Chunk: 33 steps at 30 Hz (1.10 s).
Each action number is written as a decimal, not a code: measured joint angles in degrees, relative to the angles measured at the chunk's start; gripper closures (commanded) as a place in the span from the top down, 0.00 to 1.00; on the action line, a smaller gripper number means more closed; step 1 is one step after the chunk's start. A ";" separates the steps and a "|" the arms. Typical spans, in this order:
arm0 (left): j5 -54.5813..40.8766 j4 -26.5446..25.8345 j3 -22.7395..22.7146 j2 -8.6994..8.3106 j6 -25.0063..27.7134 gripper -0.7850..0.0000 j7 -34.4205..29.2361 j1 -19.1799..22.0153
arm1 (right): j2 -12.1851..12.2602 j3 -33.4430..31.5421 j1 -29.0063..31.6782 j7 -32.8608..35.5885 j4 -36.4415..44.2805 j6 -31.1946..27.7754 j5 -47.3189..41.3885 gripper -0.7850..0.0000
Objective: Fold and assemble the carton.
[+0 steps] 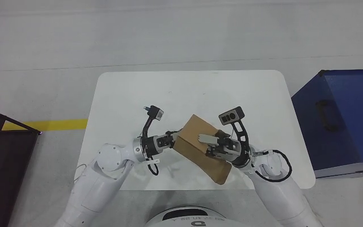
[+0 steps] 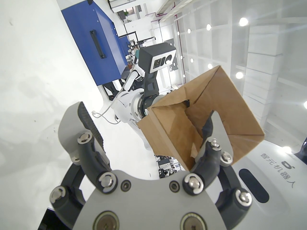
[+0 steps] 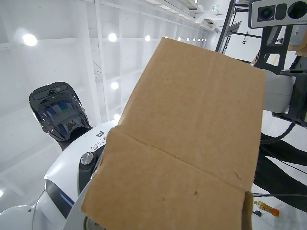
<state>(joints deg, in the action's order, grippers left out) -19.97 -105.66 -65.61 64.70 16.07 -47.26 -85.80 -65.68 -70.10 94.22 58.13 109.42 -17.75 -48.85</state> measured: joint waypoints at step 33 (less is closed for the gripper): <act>-7.43 1.81 -17.05 -1.61 6.45 1.00 11.96 -9.64 | 1.74 -3.72 -0.41 -3.44 3.53 15.84 16.90 0.00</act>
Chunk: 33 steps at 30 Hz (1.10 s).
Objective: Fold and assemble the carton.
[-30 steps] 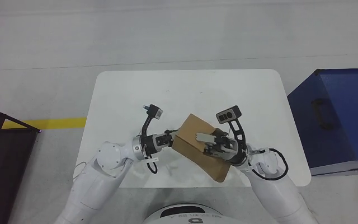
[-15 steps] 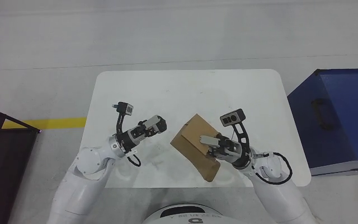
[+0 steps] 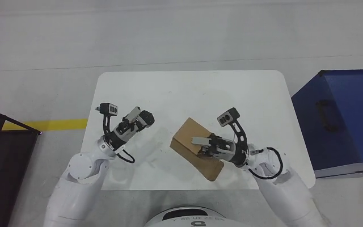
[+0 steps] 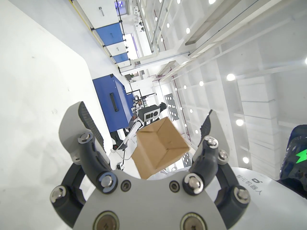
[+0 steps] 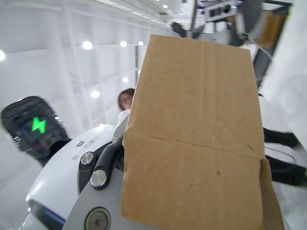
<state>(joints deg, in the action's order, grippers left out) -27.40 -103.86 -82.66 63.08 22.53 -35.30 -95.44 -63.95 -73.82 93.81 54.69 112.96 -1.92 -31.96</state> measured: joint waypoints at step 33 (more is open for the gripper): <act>-2.20 0.68 -0.80 0.14 0.23 1.00 2.14 0.57 | 9.16 55.68 -66.58 22.12 -24.03 29.39 32.47 1.00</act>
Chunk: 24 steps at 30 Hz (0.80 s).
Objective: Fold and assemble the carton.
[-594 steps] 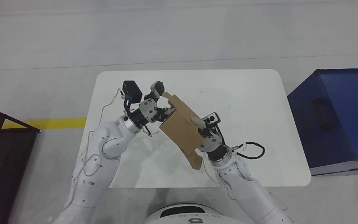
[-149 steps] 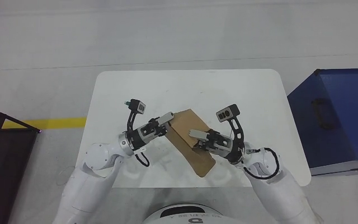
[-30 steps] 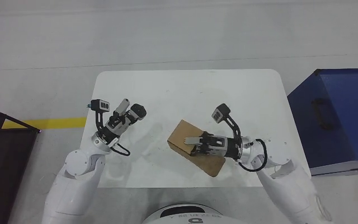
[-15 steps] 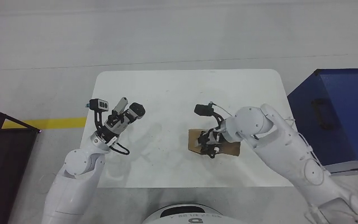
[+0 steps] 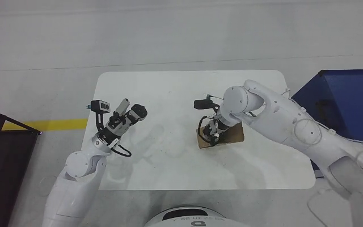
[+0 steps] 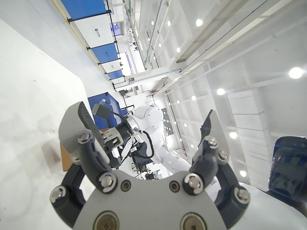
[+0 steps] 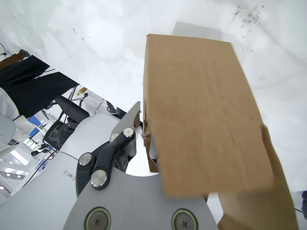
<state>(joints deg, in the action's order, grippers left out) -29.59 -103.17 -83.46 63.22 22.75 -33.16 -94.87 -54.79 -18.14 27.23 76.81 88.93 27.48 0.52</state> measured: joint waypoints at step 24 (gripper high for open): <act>0.00 0.00 0.00 0.00 0.00 1.00 0.00 0.00 | 21.02 -18.10 19.44 -58.44 45.85 25.62 -30.26 0.88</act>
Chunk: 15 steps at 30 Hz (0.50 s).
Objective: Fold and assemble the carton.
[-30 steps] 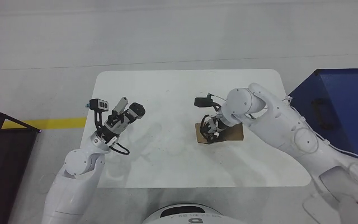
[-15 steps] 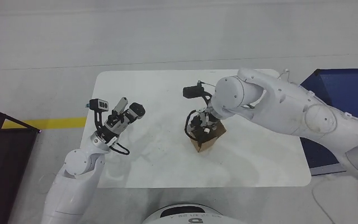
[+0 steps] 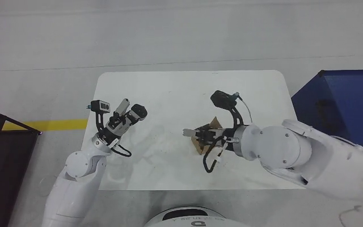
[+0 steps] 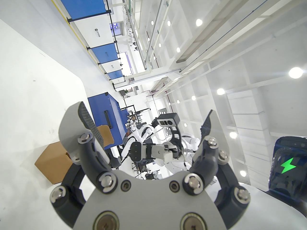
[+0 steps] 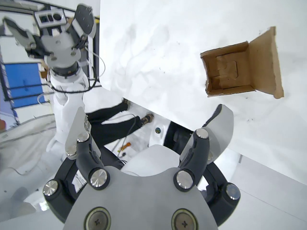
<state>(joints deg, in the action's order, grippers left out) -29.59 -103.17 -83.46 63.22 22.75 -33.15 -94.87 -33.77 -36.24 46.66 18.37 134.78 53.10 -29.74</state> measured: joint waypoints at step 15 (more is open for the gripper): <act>0.00 0.00 0.00 0.00 0.00 1.00 0.00 0.00 | 10.55 -13.77 42.31 -23.43 -0.13 -19.71 -5.72 0.71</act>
<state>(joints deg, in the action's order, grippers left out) -29.59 -103.17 -83.46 63.22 22.75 -33.15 -94.87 -23.22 -50.01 88.97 -5.06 134.65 33.39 -35.46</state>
